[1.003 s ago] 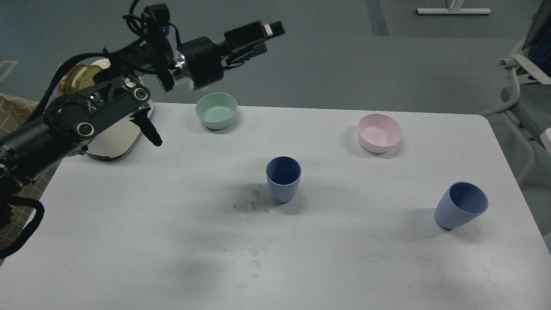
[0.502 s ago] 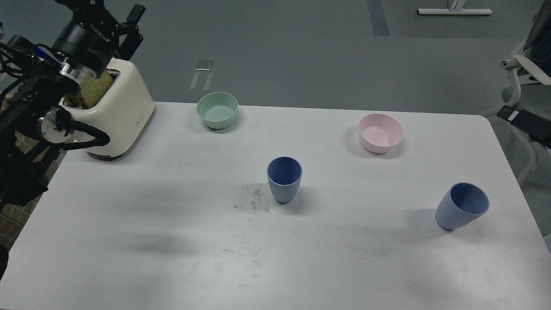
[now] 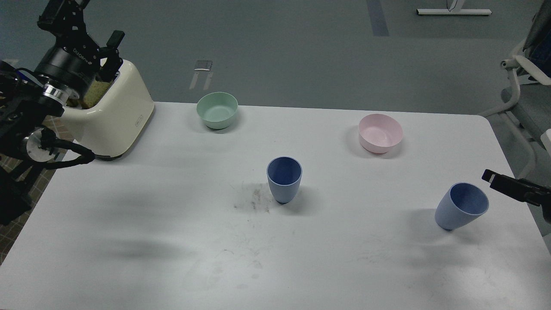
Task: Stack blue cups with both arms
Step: 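Reach the right gripper to the other blue cup and grasp it, then lift the blue cup and carry it above the centered cup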
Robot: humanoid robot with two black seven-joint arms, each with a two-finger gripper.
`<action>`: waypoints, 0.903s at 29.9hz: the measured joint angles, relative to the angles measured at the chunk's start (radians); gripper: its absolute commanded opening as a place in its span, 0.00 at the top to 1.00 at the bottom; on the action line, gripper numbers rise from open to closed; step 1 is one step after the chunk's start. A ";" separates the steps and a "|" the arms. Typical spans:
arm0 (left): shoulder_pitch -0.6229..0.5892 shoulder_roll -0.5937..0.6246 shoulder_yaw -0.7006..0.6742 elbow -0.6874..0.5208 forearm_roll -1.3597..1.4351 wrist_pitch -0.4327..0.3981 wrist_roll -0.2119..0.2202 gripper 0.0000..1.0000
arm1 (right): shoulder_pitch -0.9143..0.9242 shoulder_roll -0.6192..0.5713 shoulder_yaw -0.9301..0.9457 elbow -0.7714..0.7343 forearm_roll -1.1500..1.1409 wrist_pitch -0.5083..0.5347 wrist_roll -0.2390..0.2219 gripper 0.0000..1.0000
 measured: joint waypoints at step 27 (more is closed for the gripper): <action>0.002 -0.006 -0.009 0.002 -0.007 0.005 0.003 0.03 | 0.011 0.078 -0.075 -0.002 -0.110 0.000 -0.056 1.00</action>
